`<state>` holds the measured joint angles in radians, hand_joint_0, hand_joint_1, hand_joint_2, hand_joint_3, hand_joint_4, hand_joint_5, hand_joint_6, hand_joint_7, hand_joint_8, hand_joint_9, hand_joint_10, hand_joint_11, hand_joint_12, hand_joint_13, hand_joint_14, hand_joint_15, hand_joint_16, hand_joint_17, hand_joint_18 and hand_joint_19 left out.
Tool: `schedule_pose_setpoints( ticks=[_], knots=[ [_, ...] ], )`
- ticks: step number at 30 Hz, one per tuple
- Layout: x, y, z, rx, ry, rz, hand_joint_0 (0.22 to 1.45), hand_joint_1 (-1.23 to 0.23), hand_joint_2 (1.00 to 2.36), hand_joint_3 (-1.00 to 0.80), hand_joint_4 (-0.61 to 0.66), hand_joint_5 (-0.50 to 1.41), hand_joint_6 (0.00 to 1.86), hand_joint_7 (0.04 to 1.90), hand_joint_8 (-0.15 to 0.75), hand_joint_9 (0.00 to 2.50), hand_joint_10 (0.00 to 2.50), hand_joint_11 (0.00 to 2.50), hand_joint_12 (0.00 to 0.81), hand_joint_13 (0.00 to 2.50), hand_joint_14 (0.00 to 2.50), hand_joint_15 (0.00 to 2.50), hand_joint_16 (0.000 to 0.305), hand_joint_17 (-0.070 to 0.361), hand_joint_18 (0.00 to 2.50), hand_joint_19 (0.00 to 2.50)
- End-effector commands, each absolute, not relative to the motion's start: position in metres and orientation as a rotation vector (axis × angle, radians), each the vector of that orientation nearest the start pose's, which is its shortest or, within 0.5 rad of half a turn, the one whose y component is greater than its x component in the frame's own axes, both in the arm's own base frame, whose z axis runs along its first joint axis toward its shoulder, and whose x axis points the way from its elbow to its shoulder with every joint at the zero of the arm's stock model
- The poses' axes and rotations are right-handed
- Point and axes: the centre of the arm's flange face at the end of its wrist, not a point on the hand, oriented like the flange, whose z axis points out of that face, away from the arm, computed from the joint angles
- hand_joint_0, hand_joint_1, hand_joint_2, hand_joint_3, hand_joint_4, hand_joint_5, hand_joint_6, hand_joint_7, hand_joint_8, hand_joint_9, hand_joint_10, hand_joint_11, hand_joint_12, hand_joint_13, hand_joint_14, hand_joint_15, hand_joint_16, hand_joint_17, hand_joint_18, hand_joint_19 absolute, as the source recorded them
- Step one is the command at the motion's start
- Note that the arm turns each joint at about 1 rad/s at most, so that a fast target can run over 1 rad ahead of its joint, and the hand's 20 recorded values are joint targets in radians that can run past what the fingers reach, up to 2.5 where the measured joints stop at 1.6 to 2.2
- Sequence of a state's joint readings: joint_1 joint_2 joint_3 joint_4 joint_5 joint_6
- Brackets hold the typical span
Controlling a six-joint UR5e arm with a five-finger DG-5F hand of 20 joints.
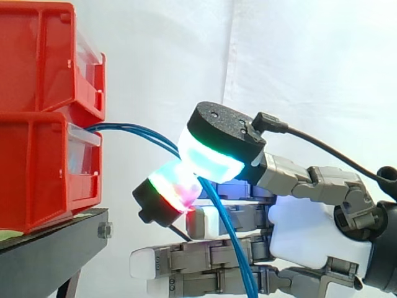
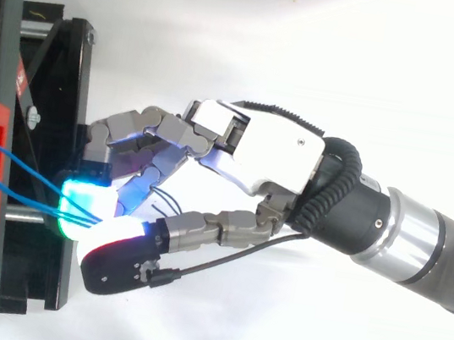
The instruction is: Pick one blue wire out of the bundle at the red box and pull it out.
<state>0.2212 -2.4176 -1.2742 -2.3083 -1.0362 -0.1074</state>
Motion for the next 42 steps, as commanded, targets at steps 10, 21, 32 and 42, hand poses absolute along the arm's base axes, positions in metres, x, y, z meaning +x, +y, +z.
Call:
schedule_pose_setpoints(
  ticks=[10, 21, 32, 42],
  knots=[
    [0.782, -0.014, 0.173, 1.165, 0.826, 1.071, 0.59, -0.75, 1.01, -0.18, 0.0, -0.06, 0.7, 1.19, 0.168, 1.25, 0.02, 0.55, 0.346, 0.74, 0.01, 0.34, 0.058, 0.13, 0.51, 0.32],
    [0.782, -0.016, 0.179, 1.162, 0.821, 1.069, 0.64, -0.89, 1.01, -0.25, 0.12, -0.15, 0.83, 1.0, 0.204, 1.13, 0.03, 0.89, 0.324, 0.66, 0.02, 0.38, 0.048, 0.108, 0.44, 0.34],
    [0.779, -0.02, 0.188, 1.151, 0.863, 1.048, 0.62, -0.87, 1.0, -0.46, 0.0, -0.08, 0.75, 1.25, 0.141, 1.28, 0.03, 0.76, 0.304, 0.68, 0.02, 0.38, 0.045, 0.102, 0.44, 0.36],
    [0.778, -0.02, 0.189, 1.154, 0.87, 1.042, 0.56, -0.58, 1.0, -0.5, -0.02, -0.04, 0.69, 1.3, 0.14, 1.37, 0.02, 0.76, 0.306, 0.71, 0.02, 0.39, 0.046, 0.102, 0.43, 0.38]
  ],
)
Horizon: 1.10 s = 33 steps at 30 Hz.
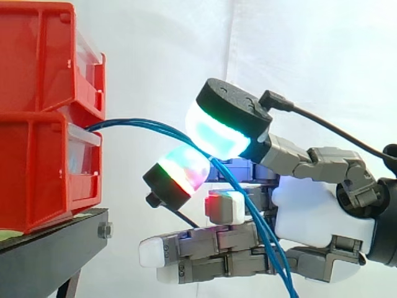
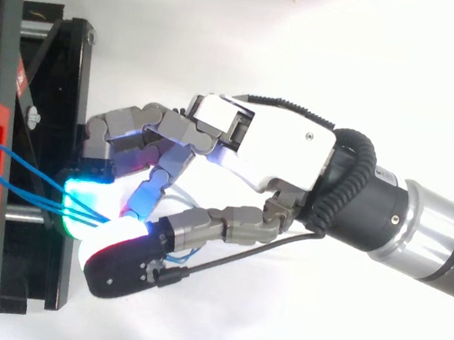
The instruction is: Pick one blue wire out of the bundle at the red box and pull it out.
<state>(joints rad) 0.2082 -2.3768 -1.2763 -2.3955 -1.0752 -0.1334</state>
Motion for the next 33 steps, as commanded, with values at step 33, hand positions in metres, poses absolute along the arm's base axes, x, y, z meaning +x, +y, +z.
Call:
schedule_pose_setpoints(
  ticks=[33],
  knots=[
    [0.7783, -0.0199, 0.1878, 1.15, 0.871, 1.039, 0.75, -0.95, 1.01, -0.41, -0.02, -0.17, 0.9, 1.14, 0.226, 1.08, 0.03, 0.9, 0.334, 0.66, 0.02, 0.4, 0.047, 0.106, 0.47, 0.3]
  ],
)
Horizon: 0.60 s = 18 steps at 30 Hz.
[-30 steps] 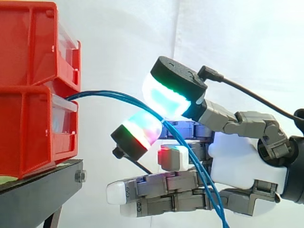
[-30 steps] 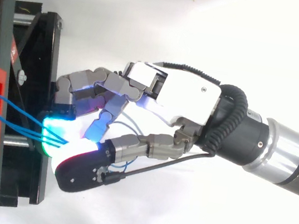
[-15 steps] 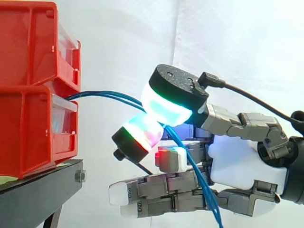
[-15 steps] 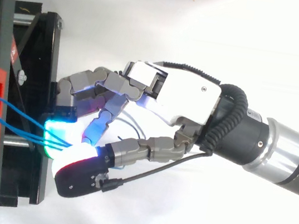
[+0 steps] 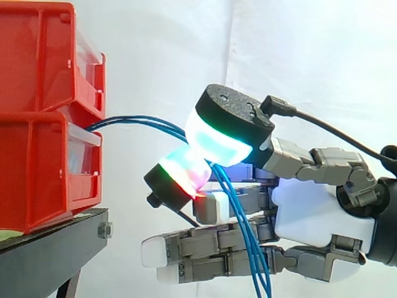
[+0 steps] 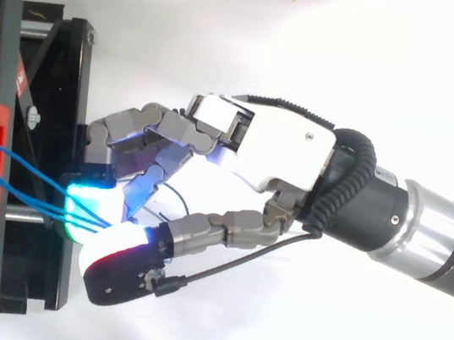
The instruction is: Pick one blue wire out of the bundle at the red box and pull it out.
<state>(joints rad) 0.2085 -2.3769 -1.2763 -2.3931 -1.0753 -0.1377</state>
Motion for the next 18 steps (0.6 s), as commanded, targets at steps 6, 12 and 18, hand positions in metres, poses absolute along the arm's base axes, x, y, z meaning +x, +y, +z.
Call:
schedule_pose_setpoints(
  ticks=[6, 12, 18],
  knots=[
    [0.7783, -0.0199, 0.1891, 1.149, 0.868, 1.041, 0.76, -0.91, 1.0, -0.5, 0.02, -0.18, 0.89, 1.06, 0.221, 1.06, 0.03, 0.88, 0.334, 0.65, 0.02, 0.37, 0.047, 0.105, 0.48, 0.28],
    [0.7784, -0.0199, 0.188, 1.15, 0.87, 1.04, 0.63, -0.85, 1.0, -0.5, 0.12, -0.16, 0.88, 1.04, 0.218, 1.11, 0.02, 0.88, 0.332, 0.65, 0.02, 0.39, 0.046, 0.105, 0.47, 0.32],
    [0.7784, -0.0199, 0.188, 1.15, 0.87, 1.04, 0.53, -0.62, 1.0, -0.5, 0.11, -0.13, 0.85, 1.11, 0.242, 1.21, 0.03, 0.86, 0.345, 0.67, 0.02, 0.4, 0.05, 0.112, 0.44, 0.37]
  ],
)
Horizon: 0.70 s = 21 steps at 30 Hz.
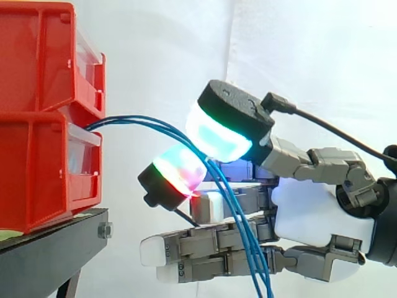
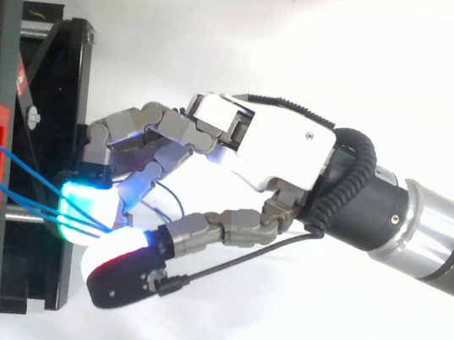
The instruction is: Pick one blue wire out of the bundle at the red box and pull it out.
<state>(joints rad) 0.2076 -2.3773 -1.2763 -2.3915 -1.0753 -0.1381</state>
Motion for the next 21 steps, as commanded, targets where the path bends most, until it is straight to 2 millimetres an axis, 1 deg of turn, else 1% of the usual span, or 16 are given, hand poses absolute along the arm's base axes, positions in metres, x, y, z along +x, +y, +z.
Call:
schedule_pose_setpoints(
  ticks=[1, 2, 3, 5, 7, 11, 12, 13, 15, 16, 18, 21],
  knots=[
    [0.7783, -0.0211, 0.1891, 1.15, 0.867, 1.039, 0.56, -0.59, 1.0, -0.5, 0.1, -0.13, 0.85, 1.14, 0.238, 1.22, 0.03, 0.86, 0.339, 0.68, 0.02, 0.41, 0.049, 0.109, 0.43, 0.38],
    [0.7783, -0.0211, 0.188, 1.15, 0.869, 1.039, 0.56, -0.6, 1.0, -0.5, 0.1, -0.13, 0.85, 1.14, 0.232, 1.23, 0.03, 0.87, 0.336, 0.68, 0.02, 0.41, 0.048, 0.109, 0.43, 0.38],
    [0.7783, -0.0211, 0.188, 1.15, 0.869, 1.039, 0.59, -0.62, 1.0, -0.47, 0.09, -0.12, 0.86, 1.16, 0.232, 1.24, 0.03, 0.88, 0.332, 0.68, 0.02, 0.42, 0.048, 0.107, 0.42, 0.38],
    [0.7783, -0.0211, 0.188, 1.15, 0.869, 1.039, 0.59, -0.64, 1.01, -0.42, 0.09, -0.12, 0.86, 1.15, 0.235, 1.24, 0.03, 0.88, 0.333, 0.69, 0.02, 0.42, 0.048, 0.107, 0.43, 0.38],
    [0.7782, -0.0223, 0.1878, 1.151, 0.869, 1.036, 0.6, -0.73, 1.01, -0.34, 0.08, -0.12, 0.86, 1.17, 0.245, 1.25, 0.03, 0.89, 0.341, 0.71, 0.02, 0.43, 0.049, 0.111, 0.45, 0.37],
    [0.7782, -0.0211, 0.189, 1.15, 0.869, 1.039, 0.62, -0.83, 1.01, -0.26, 0.07, -0.13, 0.88, 1.15, 0.245, 1.22, 0.03, 0.89, 0.346, 0.72, 0.02, 0.42, 0.05, 0.113, 0.47, 0.35],
    [0.7783, -0.0211, 0.188, 1.15, 0.869, 1.039, 0.63, -0.84, 1.01, -0.24, 0.06, -0.14, 0.89, 1.14, 0.243, 1.19, 0.03, 0.89, 0.344, 0.71, 0.02, 0.42, 0.05, 0.112, 0.47, 0.35],
    [0.7783, -0.0211, 0.188, 1.15, 0.869, 1.039, 0.64, -0.86, 1.01, -0.22, 0.03, -0.14, 0.89, 1.18, 0.241, 1.18, 0.03, 0.9, 0.338, 0.71, 0.02, 0.42, 0.049, 0.11, 0.47, 0.35],
    [0.7783, -0.0223, 0.188, 1.151, 0.868, 1.037, 0.65, -0.88, 1.02, -0.2, 0.0, -0.15, 0.9, 1.2, 0.235, 1.16, 0.02, 0.91, 0.334, 0.71, 0.02, 0.43, 0.048, 0.108, 0.47, 0.34],
    [0.7781, -0.0211, 0.1888, 1.151, 0.87, 1.038, 0.66, -0.89, 1.02, -0.19, -0.03, -0.15, 0.9, 1.2, 0.235, 1.15, 0.03, 0.92, 0.333, 0.7, 0.02, 0.42, 0.048, 0.108, 0.47, 0.34],
    [0.7781, -0.0211, 0.1876, 1.152, 0.871, 1.037, 0.68, -0.9, 1.02, -0.19, -0.06, -0.16, 0.91, 1.2, 0.238, 1.14, 0.03, 0.9, 0.332, 0.7, 0.02, 0.41, 0.048, 0.107, 0.47, 0.33],
    [0.7783, -0.0223, 0.188, 1.151, 0.868, 1.037, 0.71, -0.92, 1.01, -0.24, -0.06, -0.17, 0.91, 1.16, 0.227, 1.08, 0.03, 0.88, 0.335, 0.67, 0.02, 0.4, 0.048, 0.107, 0.48, 0.31]
  ],
)
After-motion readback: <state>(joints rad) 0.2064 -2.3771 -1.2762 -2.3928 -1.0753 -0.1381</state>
